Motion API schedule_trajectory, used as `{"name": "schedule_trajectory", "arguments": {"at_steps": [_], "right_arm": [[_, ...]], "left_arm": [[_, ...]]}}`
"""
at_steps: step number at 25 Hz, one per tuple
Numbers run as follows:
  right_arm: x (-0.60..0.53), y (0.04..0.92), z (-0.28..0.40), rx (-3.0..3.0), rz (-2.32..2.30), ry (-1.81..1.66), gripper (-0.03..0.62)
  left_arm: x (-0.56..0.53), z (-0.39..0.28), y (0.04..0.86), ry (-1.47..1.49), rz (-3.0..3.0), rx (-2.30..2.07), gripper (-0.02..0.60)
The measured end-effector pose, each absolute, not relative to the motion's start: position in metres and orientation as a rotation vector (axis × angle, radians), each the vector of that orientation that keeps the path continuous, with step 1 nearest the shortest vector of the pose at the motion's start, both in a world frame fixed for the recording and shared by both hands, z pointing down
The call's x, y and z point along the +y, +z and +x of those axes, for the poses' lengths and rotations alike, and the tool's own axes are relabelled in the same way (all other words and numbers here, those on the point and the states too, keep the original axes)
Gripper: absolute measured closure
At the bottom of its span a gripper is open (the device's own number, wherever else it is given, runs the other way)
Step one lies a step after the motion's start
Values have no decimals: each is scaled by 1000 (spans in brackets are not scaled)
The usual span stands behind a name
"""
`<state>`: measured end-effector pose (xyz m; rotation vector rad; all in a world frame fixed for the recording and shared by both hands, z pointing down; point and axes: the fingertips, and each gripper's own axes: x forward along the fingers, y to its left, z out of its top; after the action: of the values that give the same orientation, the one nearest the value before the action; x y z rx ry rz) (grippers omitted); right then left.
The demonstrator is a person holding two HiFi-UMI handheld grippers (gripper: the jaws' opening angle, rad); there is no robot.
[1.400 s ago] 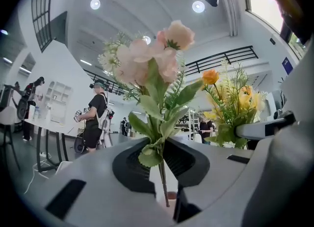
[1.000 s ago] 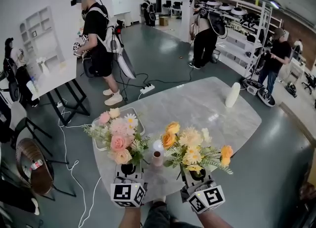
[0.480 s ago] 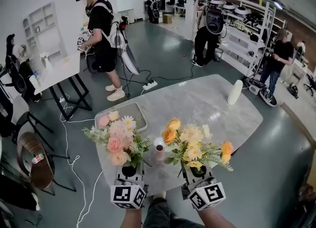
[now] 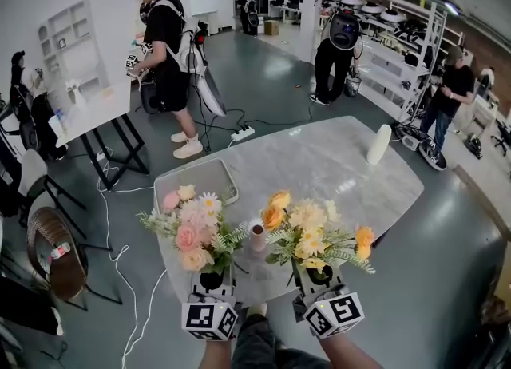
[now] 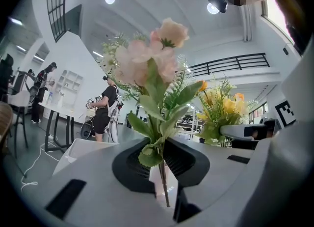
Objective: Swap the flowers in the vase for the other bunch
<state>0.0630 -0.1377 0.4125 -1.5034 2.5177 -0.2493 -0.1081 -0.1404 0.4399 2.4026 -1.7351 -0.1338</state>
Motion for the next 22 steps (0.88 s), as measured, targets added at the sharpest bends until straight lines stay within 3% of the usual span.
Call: {"name": "schedule_trajectory", "arguments": {"at_steps": [22], "right_arm": [[-116,397,75,2517,-1516,-235,500]], "left_arm": [[-115,-96,423,-148,2417,-1736,518]]}}
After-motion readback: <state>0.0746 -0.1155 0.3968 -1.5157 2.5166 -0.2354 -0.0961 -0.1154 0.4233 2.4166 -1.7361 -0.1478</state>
